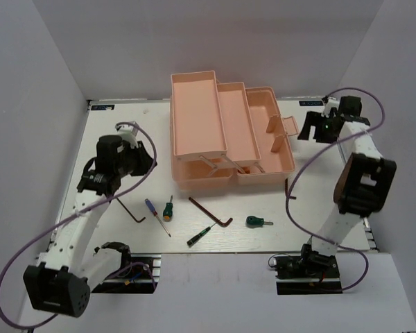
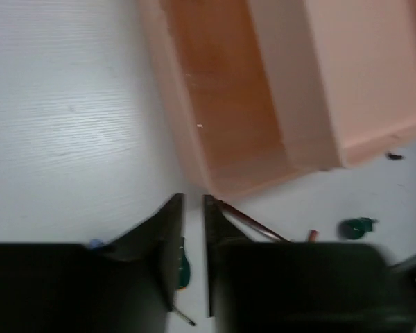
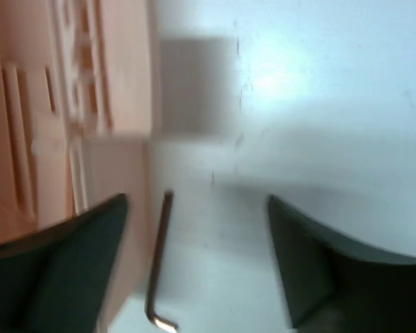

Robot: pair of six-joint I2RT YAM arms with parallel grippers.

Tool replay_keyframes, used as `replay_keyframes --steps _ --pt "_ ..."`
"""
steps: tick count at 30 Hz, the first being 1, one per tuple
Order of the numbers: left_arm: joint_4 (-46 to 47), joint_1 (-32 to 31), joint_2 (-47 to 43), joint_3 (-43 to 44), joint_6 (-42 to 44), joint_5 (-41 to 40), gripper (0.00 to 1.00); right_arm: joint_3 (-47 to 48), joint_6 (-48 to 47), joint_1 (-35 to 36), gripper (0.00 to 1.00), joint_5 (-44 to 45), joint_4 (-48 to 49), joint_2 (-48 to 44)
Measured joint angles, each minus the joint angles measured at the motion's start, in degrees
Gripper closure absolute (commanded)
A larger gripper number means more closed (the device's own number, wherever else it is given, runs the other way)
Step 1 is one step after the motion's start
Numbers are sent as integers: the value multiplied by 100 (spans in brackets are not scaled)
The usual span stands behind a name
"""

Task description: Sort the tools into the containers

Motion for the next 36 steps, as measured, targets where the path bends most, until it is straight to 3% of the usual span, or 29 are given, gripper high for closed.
replay_keyframes --steps 1,2,3,5,6,7,8,10,17,30,36 --pt "-22 -11 -168 -109 33 249 84 -319 -208 -28 71 116 2 -400" --pt "-9 -20 -343 -203 52 468 86 -584 -415 -68 89 131 -22 -743" --pt "2 -35 -492 -267 61 686 86 -796 -546 -105 100 131 -52 -1021" --pt "101 -85 -765 -402 94 1196 83 -1303 -874 -179 100 63 -153 -1545" --pt "173 -118 -879 -494 103 1423 76 -1762 -1073 -214 100 -9 7 -1871" --pt "236 -153 -977 -612 120 1609 69 -2186 -1233 -225 91 -48 -26 -2175" --pt "282 -184 -1060 -732 149 1738 64 -2629 -1346 -225 74 -81 -42 -2500" --pt "293 -254 -1207 -1019 173 1932 52 -3565 -1589 -173 58 -170 -76 -3171" --pt "466 -422 -1574 -1781 -20 2188 43 -4588 -1665 133 43 -323 225 -3674" --pt "898 -739 -1661 -2164 -402 1871 43 -5392 -820 911 43 586 2050 -3440" --pt "1167 -979 -1486 -2365 -669 1628 43 -5401 -820 1165 52 905 2308 -3167"
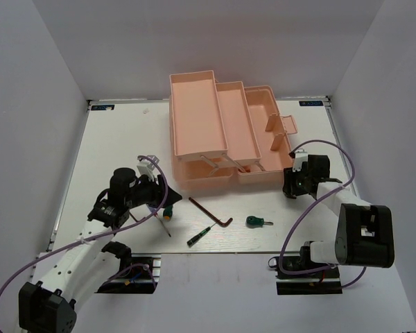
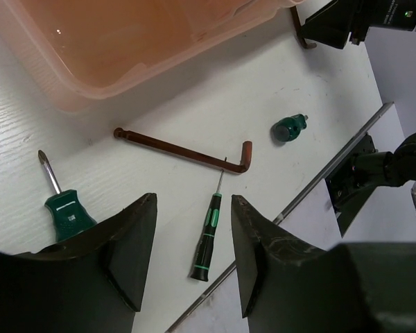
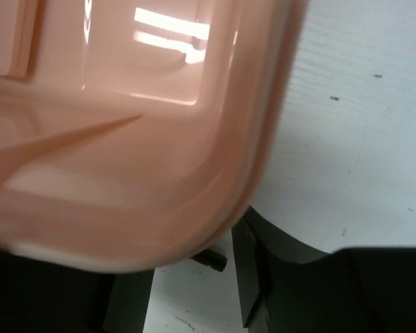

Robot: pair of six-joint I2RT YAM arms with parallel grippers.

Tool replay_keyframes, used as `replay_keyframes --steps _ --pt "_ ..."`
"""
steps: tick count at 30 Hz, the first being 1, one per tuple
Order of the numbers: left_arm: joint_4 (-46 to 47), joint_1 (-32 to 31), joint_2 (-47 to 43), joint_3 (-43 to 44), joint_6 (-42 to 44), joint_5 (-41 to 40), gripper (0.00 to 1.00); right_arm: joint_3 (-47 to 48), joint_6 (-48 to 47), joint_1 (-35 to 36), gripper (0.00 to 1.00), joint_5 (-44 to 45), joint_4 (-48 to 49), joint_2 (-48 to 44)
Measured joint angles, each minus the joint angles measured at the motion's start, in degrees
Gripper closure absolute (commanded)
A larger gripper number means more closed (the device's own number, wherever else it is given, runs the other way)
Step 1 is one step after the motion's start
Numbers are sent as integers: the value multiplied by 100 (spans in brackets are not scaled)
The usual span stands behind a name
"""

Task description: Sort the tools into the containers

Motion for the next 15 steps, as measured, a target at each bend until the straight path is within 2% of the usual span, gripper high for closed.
replay_keyframes --steps 8,14,15 --pt "201 -374 66 -9 -168 -332 44 48 -146 212 74 367 -85 116" --pt "245 -614 90 -9 -236 -525 44 98 -247 326 84 562 -345 55" --pt "251 -656 98 -9 -251 -544 44 96 -262 343 89 590 -435 11"
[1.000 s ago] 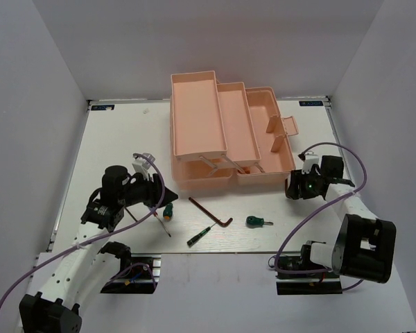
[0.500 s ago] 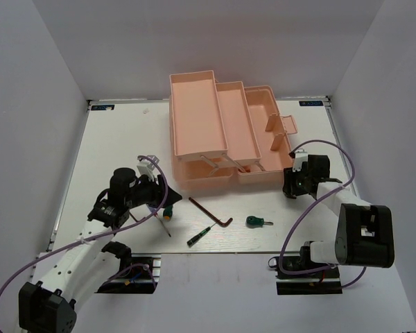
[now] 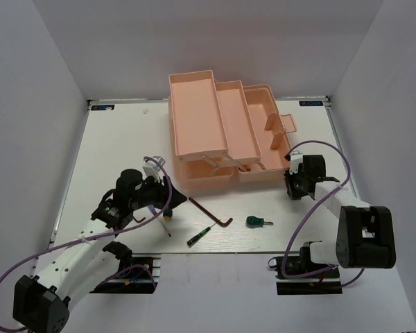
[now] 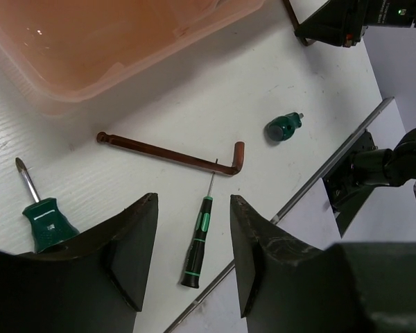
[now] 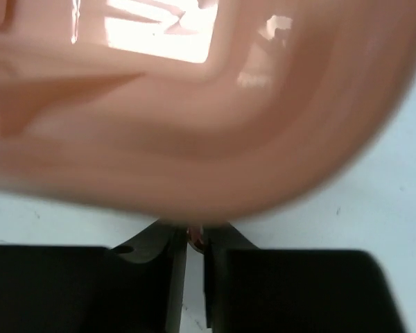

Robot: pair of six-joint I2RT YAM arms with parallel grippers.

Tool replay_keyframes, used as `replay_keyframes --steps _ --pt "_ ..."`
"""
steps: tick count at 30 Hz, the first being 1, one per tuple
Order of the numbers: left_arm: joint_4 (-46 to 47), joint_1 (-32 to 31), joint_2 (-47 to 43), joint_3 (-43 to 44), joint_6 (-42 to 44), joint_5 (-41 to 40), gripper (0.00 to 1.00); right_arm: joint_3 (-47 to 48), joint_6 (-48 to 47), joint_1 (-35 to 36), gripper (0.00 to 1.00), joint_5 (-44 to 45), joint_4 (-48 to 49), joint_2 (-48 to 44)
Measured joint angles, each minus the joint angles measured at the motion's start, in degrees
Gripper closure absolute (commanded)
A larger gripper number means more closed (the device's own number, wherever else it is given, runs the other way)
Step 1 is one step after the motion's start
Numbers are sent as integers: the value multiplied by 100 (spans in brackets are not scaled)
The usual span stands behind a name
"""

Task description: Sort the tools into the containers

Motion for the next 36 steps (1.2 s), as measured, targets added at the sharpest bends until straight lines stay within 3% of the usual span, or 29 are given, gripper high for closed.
replay_keyframes --steps 5,12,17,30,36 --pt "83 -260 168 2 -79 -90 47 4 -20 2 100 74 -675 -402" --pt "155 -807 767 140 -125 -293 47 680 -173 -9 100 -227 -2225 -835" --pt "269 -1285 1266 284 -214 -573 47 863 -264 -9 100 -219 -2719 -898" --pt "675 -2275 2288 297 -754 -1423 47 654 -273 -142 100 531 -2629 -994" --pt "826 -2568 2481 313 -918 -1685 45 645 -273 -155 100 455 -2164 -313"
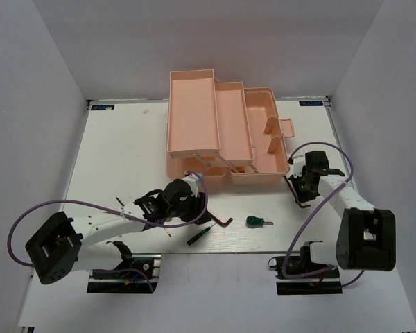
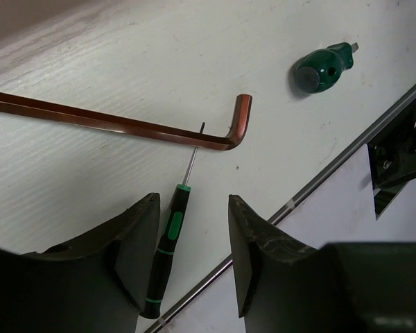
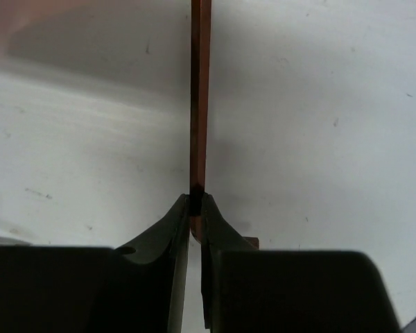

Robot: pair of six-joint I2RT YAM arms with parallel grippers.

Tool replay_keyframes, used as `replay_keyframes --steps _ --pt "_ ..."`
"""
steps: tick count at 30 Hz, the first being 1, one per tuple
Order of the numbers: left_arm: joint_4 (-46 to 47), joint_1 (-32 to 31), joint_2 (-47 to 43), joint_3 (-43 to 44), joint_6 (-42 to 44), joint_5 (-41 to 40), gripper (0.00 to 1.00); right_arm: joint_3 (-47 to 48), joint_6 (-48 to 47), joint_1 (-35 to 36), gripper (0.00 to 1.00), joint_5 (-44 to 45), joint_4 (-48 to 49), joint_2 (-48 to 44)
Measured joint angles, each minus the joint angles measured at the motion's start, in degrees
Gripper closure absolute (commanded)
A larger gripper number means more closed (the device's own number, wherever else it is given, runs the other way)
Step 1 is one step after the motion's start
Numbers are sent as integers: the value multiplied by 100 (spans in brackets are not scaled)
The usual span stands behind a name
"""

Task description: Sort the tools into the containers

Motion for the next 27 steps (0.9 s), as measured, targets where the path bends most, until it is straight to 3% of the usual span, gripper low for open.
replay_keyframes --steps 7,12,17,18,19,24,27 --pt "-9 -219 -107 81 -37 -319 45 131 -2 0 100 9 341 748" --pt "-11 -319 -195 81 -81 -452 44 205 11 4 68 79 389 901" --pt "-11 -402 -223 81 -136 -570 43 295 -9 -11 59 225 400 1001" --pt "-11 -415 -234 81 -149 -592 42 297 -7 -11 60 243 402 1008" --pt "-9 -431 -243 81 -162 -610 42 297 -4 -11 70 256 402 1034" --pt "44 -496 -286 0 -249 -695 42 363 15 26 98 214 391 1141" --pt "85 -535 -293 -87 -302 -708 42 409 20 9 100 162 348 1134"
